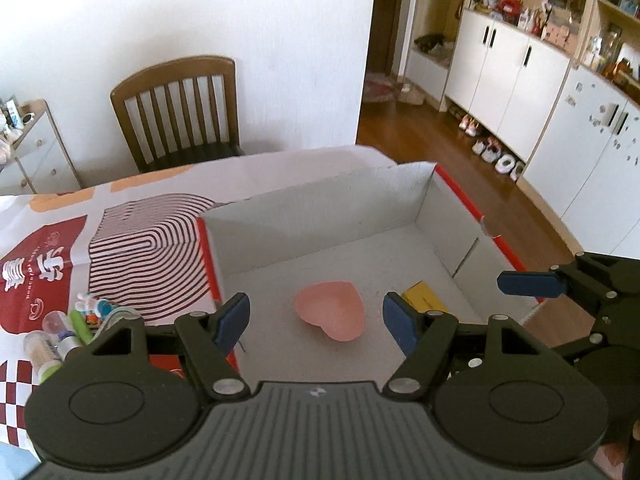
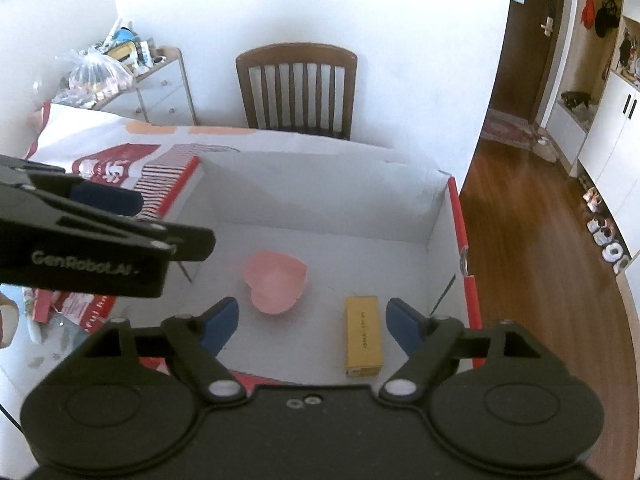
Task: Organize rigid objects
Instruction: 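Withdraw both tools from the box back toward the pile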
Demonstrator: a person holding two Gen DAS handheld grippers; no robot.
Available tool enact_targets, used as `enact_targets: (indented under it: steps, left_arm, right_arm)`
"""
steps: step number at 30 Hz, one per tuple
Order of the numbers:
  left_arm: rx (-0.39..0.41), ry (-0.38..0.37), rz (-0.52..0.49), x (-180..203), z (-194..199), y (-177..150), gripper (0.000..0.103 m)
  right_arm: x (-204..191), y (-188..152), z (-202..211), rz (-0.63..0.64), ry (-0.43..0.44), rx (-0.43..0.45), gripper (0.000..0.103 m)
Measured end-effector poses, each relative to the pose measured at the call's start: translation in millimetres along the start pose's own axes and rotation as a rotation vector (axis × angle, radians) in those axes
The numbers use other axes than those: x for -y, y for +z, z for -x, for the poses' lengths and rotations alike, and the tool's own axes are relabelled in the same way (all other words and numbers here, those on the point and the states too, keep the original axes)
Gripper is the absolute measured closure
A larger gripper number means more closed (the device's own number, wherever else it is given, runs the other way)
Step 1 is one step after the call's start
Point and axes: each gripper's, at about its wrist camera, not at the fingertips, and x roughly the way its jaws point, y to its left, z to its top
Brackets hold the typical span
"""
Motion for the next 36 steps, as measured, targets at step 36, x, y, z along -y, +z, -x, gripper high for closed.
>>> enact_targets:
  steps: [36]
  left_arm:
    - [0.188, -0.074, 0.1, -154.5, 123.2, -112.4, 0.014]
  right_arm:
    - [-156.6, -34.7, 46.6, 0.006, 0.095, 0.14, 0.001]
